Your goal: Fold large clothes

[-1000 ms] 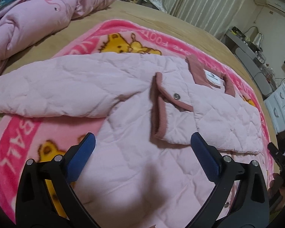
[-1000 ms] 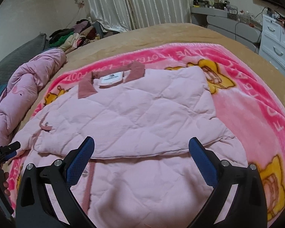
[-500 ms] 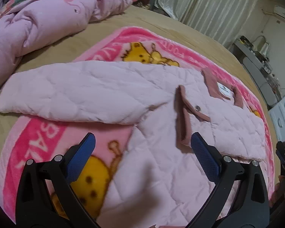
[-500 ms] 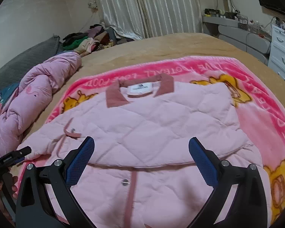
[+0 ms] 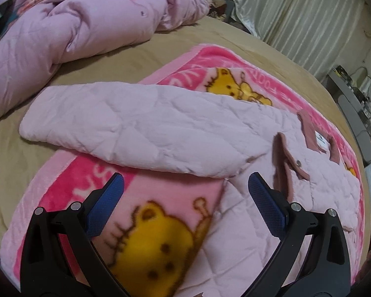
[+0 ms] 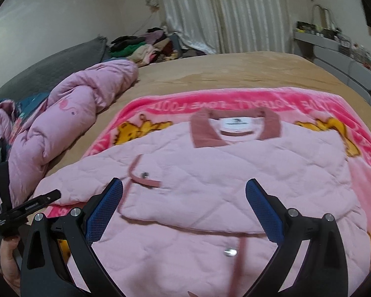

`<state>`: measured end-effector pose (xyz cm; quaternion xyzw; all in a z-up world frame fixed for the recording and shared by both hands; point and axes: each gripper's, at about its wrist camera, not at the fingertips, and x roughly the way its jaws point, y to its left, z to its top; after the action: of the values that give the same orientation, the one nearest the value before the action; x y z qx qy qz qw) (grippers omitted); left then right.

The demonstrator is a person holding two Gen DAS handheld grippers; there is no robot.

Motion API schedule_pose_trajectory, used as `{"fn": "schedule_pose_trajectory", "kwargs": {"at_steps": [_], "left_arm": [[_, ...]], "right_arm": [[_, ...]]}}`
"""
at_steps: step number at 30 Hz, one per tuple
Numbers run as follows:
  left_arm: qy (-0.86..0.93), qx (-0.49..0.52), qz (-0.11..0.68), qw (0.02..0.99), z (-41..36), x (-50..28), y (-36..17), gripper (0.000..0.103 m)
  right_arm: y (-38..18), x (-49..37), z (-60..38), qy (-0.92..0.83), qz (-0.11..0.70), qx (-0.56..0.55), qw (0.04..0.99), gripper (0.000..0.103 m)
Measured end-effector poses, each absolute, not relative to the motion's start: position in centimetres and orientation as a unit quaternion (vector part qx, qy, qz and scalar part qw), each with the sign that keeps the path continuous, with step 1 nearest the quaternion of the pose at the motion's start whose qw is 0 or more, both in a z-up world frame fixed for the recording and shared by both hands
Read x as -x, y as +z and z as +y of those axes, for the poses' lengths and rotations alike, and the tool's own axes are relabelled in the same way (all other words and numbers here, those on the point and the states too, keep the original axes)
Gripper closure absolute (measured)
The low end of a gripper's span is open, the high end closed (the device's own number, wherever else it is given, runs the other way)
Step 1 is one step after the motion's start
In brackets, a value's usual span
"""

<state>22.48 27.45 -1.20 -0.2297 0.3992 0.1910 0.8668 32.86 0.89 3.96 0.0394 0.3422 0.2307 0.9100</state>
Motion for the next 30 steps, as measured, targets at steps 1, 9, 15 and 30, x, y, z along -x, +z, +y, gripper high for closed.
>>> {"fn": "schedule_pose_trajectory", "kwargs": {"at_steps": [1, 9, 15, 30], "left_arm": [[0.192, 0.237, 0.399, 0.864, 27.9, -22.4, -1.4, 0.009], [0.238, 0.253, 0.399, 0.849, 31.5, -21.3, -2.1, 0.009], [0.254, 0.284, 0.396, 0.835, 34.4, -20.3, -2.9, 0.009], [0.282, 0.340, 0.389, 0.808, 39.4, -18.6, -5.1, 0.009]], "right_arm": [[4.0, -32.8, 1.7, 0.236, 0.342, -0.035, 0.909, 0.004], [3.3, -32.7, 7.8, 0.275, 0.354, -0.009, 0.894, 0.004], [2.8, -32.8, 11.5, 0.295, 0.362, 0.002, 0.884, 0.004], [1.5, -31.3, 20.1, 0.359, 0.373, 0.066, 0.853, 0.004]]}}
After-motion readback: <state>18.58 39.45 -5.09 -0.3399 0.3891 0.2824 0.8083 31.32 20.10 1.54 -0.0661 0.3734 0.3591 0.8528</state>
